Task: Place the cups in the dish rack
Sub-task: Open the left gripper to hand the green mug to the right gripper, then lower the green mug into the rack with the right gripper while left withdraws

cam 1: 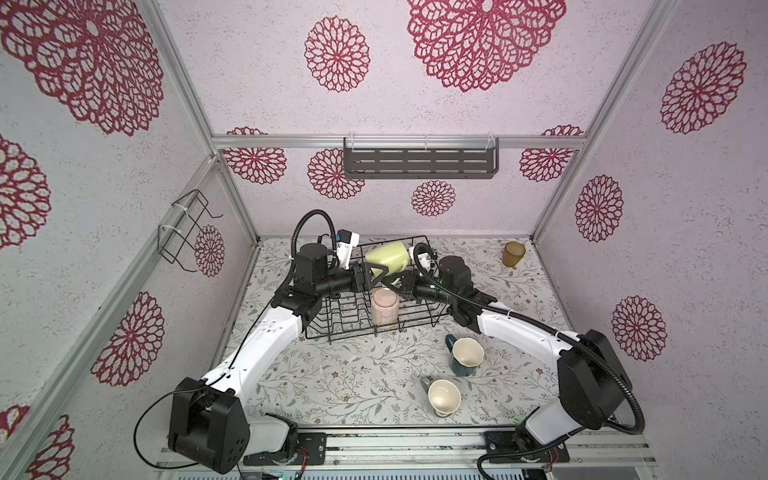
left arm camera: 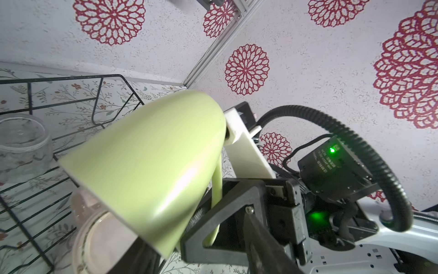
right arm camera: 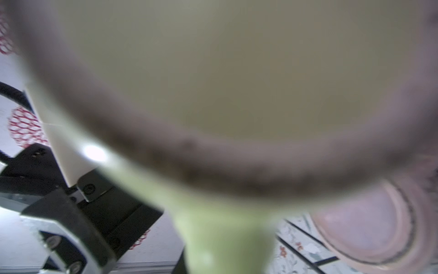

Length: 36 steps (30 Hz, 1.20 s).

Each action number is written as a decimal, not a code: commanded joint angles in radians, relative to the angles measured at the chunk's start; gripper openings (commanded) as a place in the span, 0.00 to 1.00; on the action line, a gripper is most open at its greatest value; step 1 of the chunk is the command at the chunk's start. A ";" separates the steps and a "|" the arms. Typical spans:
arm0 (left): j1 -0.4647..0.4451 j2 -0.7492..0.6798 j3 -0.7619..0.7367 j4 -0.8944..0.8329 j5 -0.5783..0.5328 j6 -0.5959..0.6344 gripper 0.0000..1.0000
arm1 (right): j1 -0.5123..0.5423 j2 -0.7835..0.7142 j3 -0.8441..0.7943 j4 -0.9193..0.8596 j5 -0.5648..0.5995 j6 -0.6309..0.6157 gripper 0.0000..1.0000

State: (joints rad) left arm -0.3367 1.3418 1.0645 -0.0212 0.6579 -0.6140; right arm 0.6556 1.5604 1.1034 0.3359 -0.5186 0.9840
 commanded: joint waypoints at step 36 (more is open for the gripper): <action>0.186 -0.121 -0.006 -0.609 -0.561 -0.004 0.72 | -0.189 0.321 0.423 -0.640 0.252 -1.491 0.00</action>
State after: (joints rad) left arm -0.1577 1.2606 1.0233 -0.4854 0.2417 -0.6365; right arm 0.4625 1.8923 1.4494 -0.3347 -0.2558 -0.3653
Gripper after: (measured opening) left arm 0.719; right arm 0.160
